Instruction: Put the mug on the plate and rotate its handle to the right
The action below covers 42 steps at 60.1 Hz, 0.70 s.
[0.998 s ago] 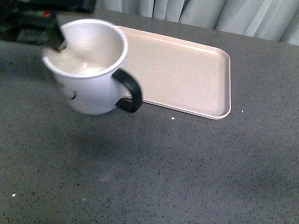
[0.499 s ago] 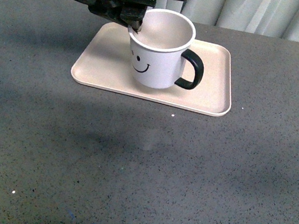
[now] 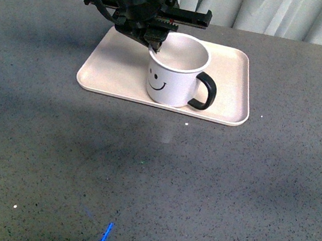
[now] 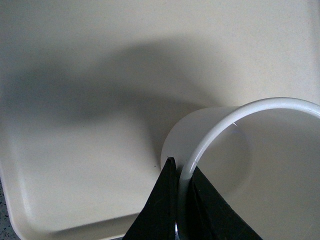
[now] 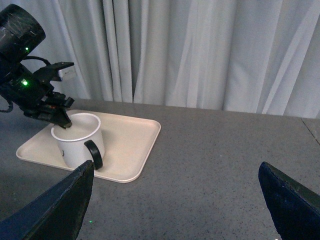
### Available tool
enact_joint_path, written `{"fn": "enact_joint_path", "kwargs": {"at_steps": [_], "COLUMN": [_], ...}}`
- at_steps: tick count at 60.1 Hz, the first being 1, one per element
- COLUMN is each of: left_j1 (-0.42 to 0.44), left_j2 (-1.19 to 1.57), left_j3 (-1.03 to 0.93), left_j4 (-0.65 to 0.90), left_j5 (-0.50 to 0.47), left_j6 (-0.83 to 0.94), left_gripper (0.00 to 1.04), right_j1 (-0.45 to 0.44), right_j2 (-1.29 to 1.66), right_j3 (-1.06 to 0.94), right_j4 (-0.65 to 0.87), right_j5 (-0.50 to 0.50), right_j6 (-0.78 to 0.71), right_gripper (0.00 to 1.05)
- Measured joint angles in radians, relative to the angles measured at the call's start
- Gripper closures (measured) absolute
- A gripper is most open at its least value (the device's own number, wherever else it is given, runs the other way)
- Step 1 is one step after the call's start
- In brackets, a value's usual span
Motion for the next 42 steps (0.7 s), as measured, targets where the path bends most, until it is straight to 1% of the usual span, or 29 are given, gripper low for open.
{"fn": "enact_joint_path", "kwargs": {"at_steps": [10, 12, 22, 24, 27, 29, 33, 36, 40, 42], "left_j1": [0.000, -0.001, -0.002, -0.001, 0.003, 0.006, 0.020, 0.032, 0.070, 0.087], "left_j2": [0.015, 0.015, 0.010, 0.004, -0.016, -0.028, -0.099, -0.148, -0.300, -0.372], "left_j3": [0.015, 0.015, 0.007, 0.000, -0.023, -0.040, -0.119, -0.165, -0.304, -0.374], "left_j4": [-0.006, -0.006, 0.013, 0.020, 0.040, 0.056, 0.141, 0.190, 0.327, 0.391], "left_j5": [0.004, 0.010, 0.027, 0.028, 0.032, 0.032, 0.026, 0.035, 0.075, 0.085], "left_j6": [0.004, 0.006, 0.032, 0.035, 0.042, 0.043, 0.057, 0.058, 0.050, 0.042], "left_gripper": [1.02, 0.98, 0.64, 0.60, 0.51, 0.48, 0.34, 0.26, 0.09, 0.08], "right_j1": [0.000, 0.000, 0.000, 0.000, 0.000, 0.000, 0.000, 0.000, 0.000, 0.000], "right_j2": [0.000, 0.000, 0.000, 0.000, 0.000, 0.000, 0.000, 0.000, 0.000, 0.000], "right_j3": [0.000, 0.000, 0.000, 0.000, 0.000, 0.000, 0.000, 0.000, 0.000, 0.000], "right_j4": [0.000, 0.000, 0.000, 0.000, 0.000, 0.000, 0.000, 0.000, 0.000, 0.000], "right_j5": [0.000, 0.000, 0.000, 0.000, 0.000, 0.000, 0.000, 0.000, 0.000, 0.000], "right_j6": [0.000, 0.000, 0.000, 0.000, 0.000, 0.000, 0.000, 0.000, 0.000, 0.000], "right_gripper": [0.09, 0.09, 0.09, 0.09, 0.09, 0.09, 0.09, 0.09, 0.09, 0.09]}}
